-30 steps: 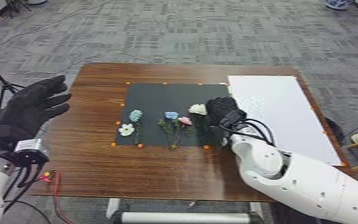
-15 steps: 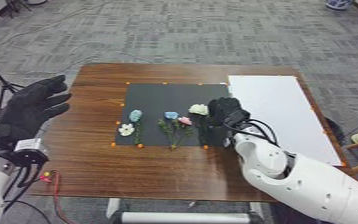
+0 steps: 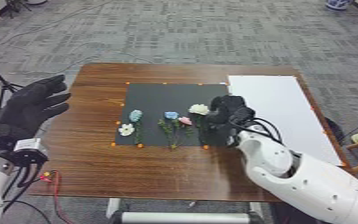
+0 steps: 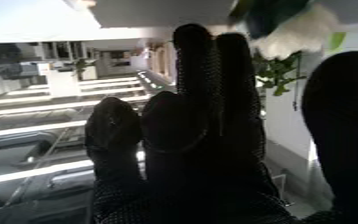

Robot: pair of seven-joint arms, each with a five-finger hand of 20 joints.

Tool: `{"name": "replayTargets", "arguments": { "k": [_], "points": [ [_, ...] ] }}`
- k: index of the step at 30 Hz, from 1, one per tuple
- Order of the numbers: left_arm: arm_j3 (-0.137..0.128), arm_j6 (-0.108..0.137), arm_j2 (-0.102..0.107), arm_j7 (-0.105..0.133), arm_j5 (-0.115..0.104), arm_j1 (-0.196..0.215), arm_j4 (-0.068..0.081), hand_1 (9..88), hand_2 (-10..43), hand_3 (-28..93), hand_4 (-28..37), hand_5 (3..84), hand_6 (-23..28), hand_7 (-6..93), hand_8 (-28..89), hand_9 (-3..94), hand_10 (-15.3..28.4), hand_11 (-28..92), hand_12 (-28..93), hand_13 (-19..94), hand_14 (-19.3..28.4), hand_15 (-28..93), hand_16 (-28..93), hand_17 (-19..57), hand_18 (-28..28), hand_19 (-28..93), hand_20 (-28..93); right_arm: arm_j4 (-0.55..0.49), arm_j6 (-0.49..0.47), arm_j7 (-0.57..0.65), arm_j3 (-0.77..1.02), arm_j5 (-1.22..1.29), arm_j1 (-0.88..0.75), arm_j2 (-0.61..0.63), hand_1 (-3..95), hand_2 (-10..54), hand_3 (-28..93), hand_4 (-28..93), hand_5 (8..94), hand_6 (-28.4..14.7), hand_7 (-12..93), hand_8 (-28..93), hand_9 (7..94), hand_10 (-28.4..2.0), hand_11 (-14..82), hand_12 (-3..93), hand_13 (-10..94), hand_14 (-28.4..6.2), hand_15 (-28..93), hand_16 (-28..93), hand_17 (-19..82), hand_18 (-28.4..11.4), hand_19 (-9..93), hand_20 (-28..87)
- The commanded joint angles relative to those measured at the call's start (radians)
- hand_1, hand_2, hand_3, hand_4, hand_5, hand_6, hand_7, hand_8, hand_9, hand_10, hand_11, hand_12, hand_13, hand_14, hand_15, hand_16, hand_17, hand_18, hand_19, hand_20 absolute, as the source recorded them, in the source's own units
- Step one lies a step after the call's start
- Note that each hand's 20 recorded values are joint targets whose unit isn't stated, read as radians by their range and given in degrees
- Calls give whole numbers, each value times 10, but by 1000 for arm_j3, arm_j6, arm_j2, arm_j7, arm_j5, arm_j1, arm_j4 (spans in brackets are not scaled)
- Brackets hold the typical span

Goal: Arrange flowers

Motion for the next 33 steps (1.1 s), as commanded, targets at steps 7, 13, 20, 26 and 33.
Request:
{"name": "replayTargets", "arguments": {
  "k": [7, 13, 20, 26, 33],
  "points": [
    [-2, 88, -39, 30, 114, 11, -33, 258, -14, 698, -260, 264, 26, 217, -100, 180, 101, 268, 200, 87, 125, 479, -52, -102, 192, 408, 115, -148, -111, -793, 956, 1346, -660, -43, 201, -68, 880, -262, 335, -34, 177, -104, 319, -124, 129, 231, 214, -117, 377, 170, 83, -210, 462, 318],
    [4, 112, -61, 46, 160, -2, -54, 272, -17, 687, -249, 218, 17, 231, -107, 127, 82, 244, 211, 39, 107, 430, -46, -108, 184, 392, 115, -174, -314, -1004, 1195, 1582, -895, -113, 190, -78, 861, -241, 313, -10, 118, -88, 297, -104, 51, 229, 161, -96, 170, 242, -5, -202, 367, 193],
    [42, 124, -123, 74, 176, -35, -55, 275, -30, 660, -260, 194, 9, 200, -101, 109, 68, 142, 213, 11, 98, 326, -44, -153, 190, 332, 84, -221, -472, -950, 1352, 1557, -1047, -251, 142, -92, 830, -250, 300, -33, 52, -65, 283, -90, 4, 197, 169, -92, -34, 315, -56, -208, 312, 104],
    [73, 19, -140, 50, 159, -56, -38, 263, -47, 651, -281, 174, 4, 176, -88, 99, 65, 96, 229, 0, 100, 289, -37, -167, 198, 329, 69, -217, -542, -933, 1315, 1515, -1019, -310, 132, -86, 817, -253, 272, -33, 38, -57, 253, -87, -6, 187, 153, -96, -88, 334, -93, -214, 319, 70],
    [141, 50, -126, 82, 130, -90, -9, 273, -47, 665, -265, 187, 10, 195, -88, 113, 71, 134, 255, 14, 100, 350, -18, -152, 187, 353, 83, -234, -468, -980, 1282, 1437, -1006, -376, 151, -93, 822, -248, 309, -12, 63, -68, 284, -65, 5, 185, 181, -71, -88, 338, -59, -182, 306, 73]
  ]
}}
